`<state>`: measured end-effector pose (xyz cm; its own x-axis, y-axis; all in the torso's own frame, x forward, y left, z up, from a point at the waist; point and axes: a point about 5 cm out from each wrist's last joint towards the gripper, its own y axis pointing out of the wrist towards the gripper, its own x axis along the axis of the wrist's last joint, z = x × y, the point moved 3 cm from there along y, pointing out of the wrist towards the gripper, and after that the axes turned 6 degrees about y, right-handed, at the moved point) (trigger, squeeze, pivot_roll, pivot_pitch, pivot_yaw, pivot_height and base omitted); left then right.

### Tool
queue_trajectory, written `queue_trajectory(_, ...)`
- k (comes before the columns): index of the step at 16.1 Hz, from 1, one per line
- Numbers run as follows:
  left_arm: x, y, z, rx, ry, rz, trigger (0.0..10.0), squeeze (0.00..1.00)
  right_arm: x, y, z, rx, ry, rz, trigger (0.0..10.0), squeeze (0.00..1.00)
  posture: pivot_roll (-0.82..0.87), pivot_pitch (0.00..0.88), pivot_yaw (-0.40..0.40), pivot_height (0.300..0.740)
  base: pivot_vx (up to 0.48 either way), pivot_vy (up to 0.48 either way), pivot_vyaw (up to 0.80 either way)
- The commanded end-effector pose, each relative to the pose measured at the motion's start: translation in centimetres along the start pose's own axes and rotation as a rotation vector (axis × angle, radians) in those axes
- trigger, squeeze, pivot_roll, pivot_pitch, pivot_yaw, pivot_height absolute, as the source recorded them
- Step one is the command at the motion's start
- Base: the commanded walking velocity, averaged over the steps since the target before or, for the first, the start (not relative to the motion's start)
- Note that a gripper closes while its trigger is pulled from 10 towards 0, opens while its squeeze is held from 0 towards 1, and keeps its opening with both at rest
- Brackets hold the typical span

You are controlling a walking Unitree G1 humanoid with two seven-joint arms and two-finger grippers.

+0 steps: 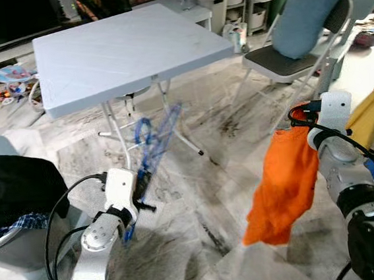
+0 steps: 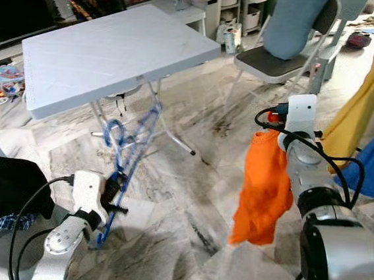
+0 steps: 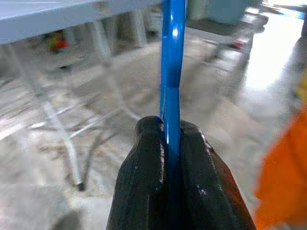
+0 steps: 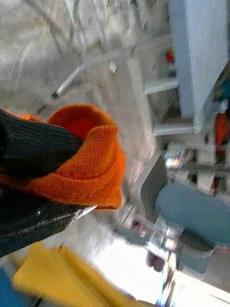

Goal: Hang hanger

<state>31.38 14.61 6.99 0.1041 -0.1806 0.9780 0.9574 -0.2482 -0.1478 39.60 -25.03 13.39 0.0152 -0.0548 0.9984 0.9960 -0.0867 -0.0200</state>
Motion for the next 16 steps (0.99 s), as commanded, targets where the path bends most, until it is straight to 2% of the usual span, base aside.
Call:
queue_trajectory(1, 1.1, 0.4, 0.3, 0.062, 0.008, -0.028, 10.0, 0.00, 0.9, -0.1, 1.9, 0.132, -0.007, -0.063, 0.0, 0.00, -0.09, 0.000, 0.034, 0.740, 0.000, 0.000, 0.00)
queue_trajectory(3, 2.0, 0.3, -0.4, 0.062, -0.023, -0.072, 10.0, 0.00, 0.9, -1.1, 3.0, 0.243, -0.045, -0.097, 0.0, 0.00, -0.09, 0.000, 0.041, 0.740, 0.000, 0.000, 0.00)
queue_trajectory(5, 2.4, 0.3, -0.3, 0.111, -0.077, -0.087, 10.0, 0.00, 1.3, -2.4, 3.3, 0.302, -0.101, -0.142, 0.0, 0.00, -0.10, 0.000, 0.056, 0.740, 0.000, 0.000, 0.00)
queue_trajectory(7, 2.6, 0.5, -0.3, 0.112, -0.078, -0.096, 10.0, 0.00, 1.5, -2.9, 3.7, 0.325, -0.094, -0.153, 0.2, 0.00, -0.11, 0.000, 0.061, 0.740, 0.000, 0.000, 0.00)
queue_trajectory(10, 2.8, 0.7, -0.1, 0.113, -0.088, -0.092, 10.0, 0.00, 1.8, -3.7, 4.5, 0.364, -0.094, -0.163, 0.8, 0.00, -0.11, 0.000, 0.067, 0.740, 0.304, 0.000, 0.00)
queue_trajectory(11, 2.8, 0.8, -0.1, 0.110, -0.089, -0.091, 10.0, 0.00, 1.8, -3.7, 4.7, 0.366, -0.092, -0.162, 0.4, 0.00, -0.11, 0.000, 0.067, 0.740, 0.349, 0.000, 0.00)
queue_trajectory(16, 3.0, 1.0, 0.1, 0.116, -0.094, -0.089, 10.0, 0.00, 2.0, -4.0, 5.4, 0.391, -0.086, -0.146, 1.6, 0.00, -0.10, 0.000, 0.065, 0.740, 0.353, 0.000, 0.00)
